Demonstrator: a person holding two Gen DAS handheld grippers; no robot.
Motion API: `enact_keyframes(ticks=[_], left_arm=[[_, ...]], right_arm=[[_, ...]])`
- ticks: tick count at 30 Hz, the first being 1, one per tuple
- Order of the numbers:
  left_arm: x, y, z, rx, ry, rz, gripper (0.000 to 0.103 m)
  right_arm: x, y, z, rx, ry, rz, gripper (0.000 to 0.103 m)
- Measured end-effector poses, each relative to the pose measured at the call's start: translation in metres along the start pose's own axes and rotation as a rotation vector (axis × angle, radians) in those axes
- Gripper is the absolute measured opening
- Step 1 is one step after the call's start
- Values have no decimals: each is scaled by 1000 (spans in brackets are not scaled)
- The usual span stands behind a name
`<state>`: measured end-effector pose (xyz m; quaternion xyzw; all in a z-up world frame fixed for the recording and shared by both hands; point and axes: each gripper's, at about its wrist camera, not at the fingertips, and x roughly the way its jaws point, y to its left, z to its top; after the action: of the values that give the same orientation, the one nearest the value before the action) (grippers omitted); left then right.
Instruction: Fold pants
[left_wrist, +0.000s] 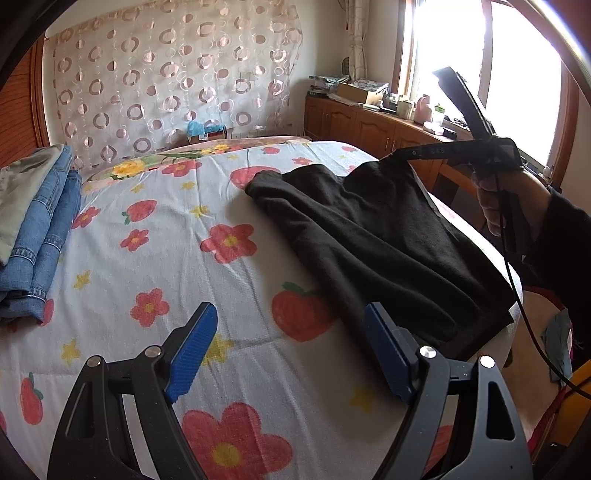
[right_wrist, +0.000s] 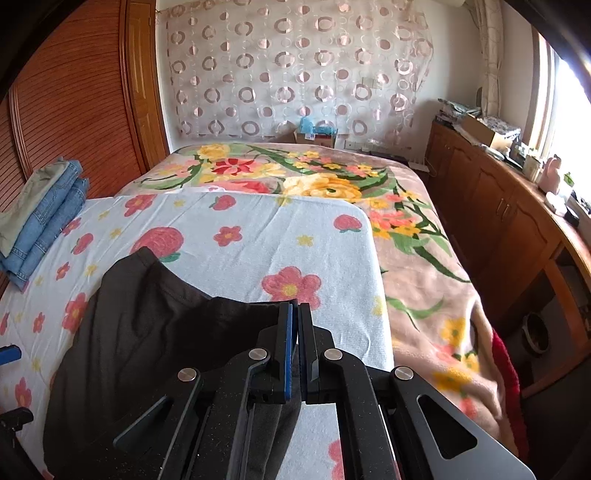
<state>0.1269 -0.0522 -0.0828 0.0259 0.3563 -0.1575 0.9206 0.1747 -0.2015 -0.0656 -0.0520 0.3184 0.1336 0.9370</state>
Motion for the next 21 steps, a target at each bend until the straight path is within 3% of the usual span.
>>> enact_keyframes(ticks=[5,7,10,13,21], left_arm=[[0,0,-1,0,0,-3,82],[-1,-1,-1,1,-2,-4,82],[-2,-2,-2,2,-5,-8,82],[-3,-3,-2,5,-5,-13,82],[0,-11,-4,15,11,-24,82]], right_arm=[[-3,-3,-5,-2,-1,4,4],[-5,-6,-8,7,13,14,15],[-18,-8,-15,12,10,49,16],[-32,-2,-33,3,27,71,23],[-71,10,-89,6,49,144,25]])
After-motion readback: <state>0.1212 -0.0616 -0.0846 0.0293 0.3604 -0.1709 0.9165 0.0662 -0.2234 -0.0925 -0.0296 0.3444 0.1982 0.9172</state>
